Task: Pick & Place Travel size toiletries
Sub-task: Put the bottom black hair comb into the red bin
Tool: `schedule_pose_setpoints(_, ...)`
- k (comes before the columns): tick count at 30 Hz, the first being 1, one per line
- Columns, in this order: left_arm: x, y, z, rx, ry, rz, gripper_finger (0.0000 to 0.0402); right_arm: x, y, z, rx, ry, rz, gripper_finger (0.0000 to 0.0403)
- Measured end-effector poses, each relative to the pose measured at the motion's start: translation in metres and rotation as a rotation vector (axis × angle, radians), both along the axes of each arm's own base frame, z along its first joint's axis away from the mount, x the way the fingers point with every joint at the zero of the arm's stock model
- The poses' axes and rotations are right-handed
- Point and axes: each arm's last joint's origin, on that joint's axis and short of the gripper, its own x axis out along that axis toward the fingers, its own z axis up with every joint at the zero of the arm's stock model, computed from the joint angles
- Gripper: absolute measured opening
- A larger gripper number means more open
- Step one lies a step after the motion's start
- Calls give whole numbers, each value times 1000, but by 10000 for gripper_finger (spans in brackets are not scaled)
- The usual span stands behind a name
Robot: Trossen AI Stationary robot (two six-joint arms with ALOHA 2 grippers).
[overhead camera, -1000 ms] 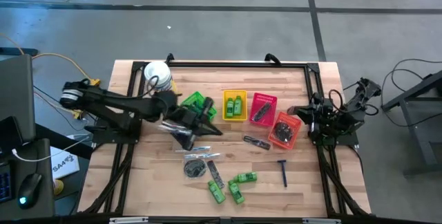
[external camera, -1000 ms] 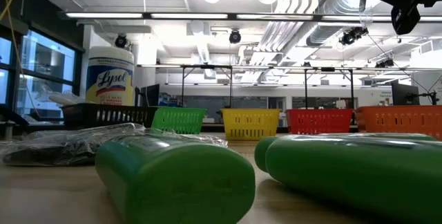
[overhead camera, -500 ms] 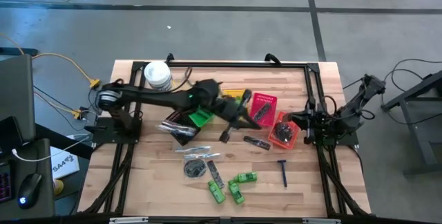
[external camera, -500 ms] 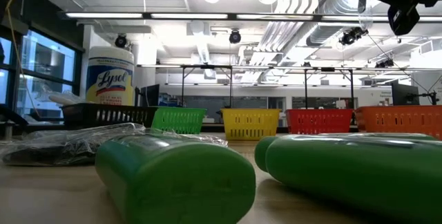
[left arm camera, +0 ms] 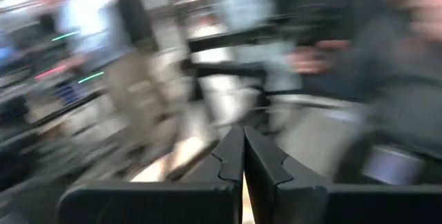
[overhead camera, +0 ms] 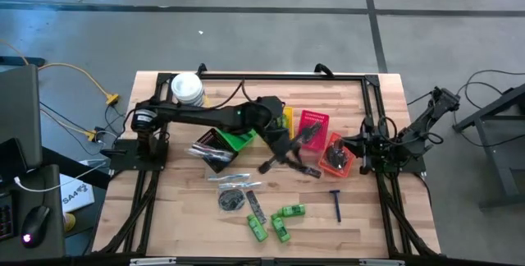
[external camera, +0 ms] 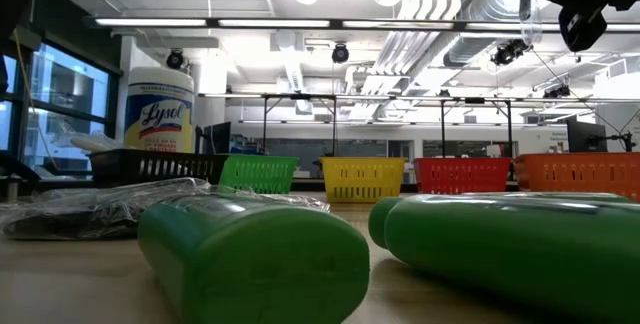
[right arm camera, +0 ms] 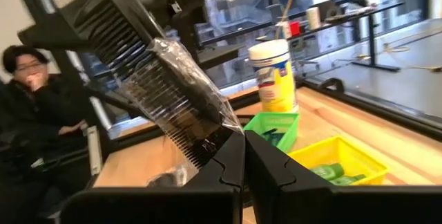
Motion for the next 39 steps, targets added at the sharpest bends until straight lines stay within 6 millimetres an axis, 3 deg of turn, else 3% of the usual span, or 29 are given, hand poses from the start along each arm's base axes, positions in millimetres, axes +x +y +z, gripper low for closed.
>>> schedule_pose_setpoints(3,-4,-4,0,0,-6,-182,0,1,2,-1,6,4,30,2)
schedule_pose_setpoints(6,-4,-4,2,-16,-9,-190,0,2,3,-2,7,11,30,2)
schedule_pose_setpoints(8,-2,-2,5,-33,-18,-90,0,3,3,-2,5,16,29,2)
schedule_pose_setpoints(13,6,6,13,-144,-41,362,0,6,1,-4,21,20,-13,2)
schedule_pose_setpoints(16,7,13,16,-191,-55,479,0,9,-3,-5,35,24,-46,3)
schedule_pose_setpoints(21,8,27,14,-204,-43,516,0,19,-8,-7,43,45,-48,3)
schedule_pose_setpoints(26,19,38,-2,-201,-32,485,0,30,-12,-9,51,50,-36,3)
schedule_pose_setpoints(31,31,37,-20,-185,-30,457,0,35,-17,-5,50,15,8,3)
schedule_pose_setpoints(39,31,42,-21,-170,-30,470,0,38,-21,-4,43,11,28,3)
